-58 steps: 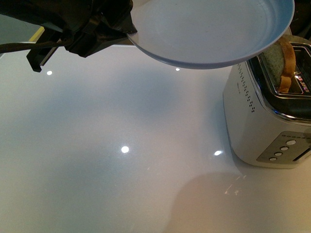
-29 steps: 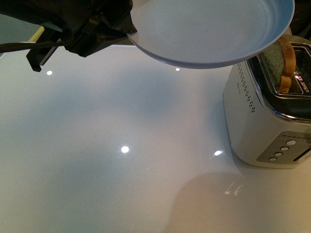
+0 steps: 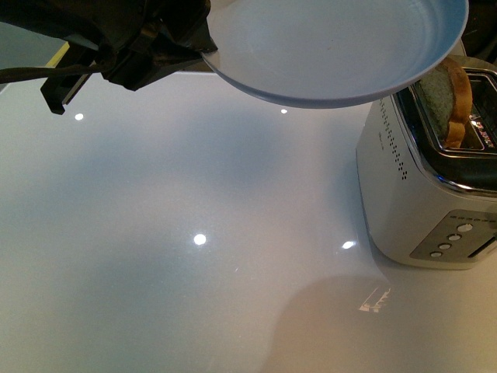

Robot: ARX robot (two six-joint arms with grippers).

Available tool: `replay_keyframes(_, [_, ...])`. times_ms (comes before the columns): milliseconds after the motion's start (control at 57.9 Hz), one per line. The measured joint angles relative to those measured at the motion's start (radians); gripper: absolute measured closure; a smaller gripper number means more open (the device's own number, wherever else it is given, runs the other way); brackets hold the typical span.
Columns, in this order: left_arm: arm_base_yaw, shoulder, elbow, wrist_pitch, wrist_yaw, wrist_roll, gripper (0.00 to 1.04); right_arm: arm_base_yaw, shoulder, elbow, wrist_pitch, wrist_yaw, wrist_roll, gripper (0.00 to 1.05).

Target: Left arm holds plate, right arm toasts bread

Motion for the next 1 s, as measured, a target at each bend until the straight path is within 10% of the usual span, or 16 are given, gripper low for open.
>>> replay_keyframes(674, [0.000, 0.001, 0.000, 0.000, 0.000, 0.000, 1.02, 0.000, -0.002, 0.000, -0.001, 0.000, 0.000, 0.08])
replay_keyframes(864, [0.000, 0.001, 0.000, 0.000, 0.001, 0.000, 1.02, 0.000, -0.002, 0.000, -0.001, 0.000, 0.000, 0.09])
replay_keyframes(1003, [0.016, 0.000, -0.010, 0.103, 0.284, -0.008, 1.02, 0.000, -0.002, 0.000, -0.001, 0.000, 0.000, 0.09])
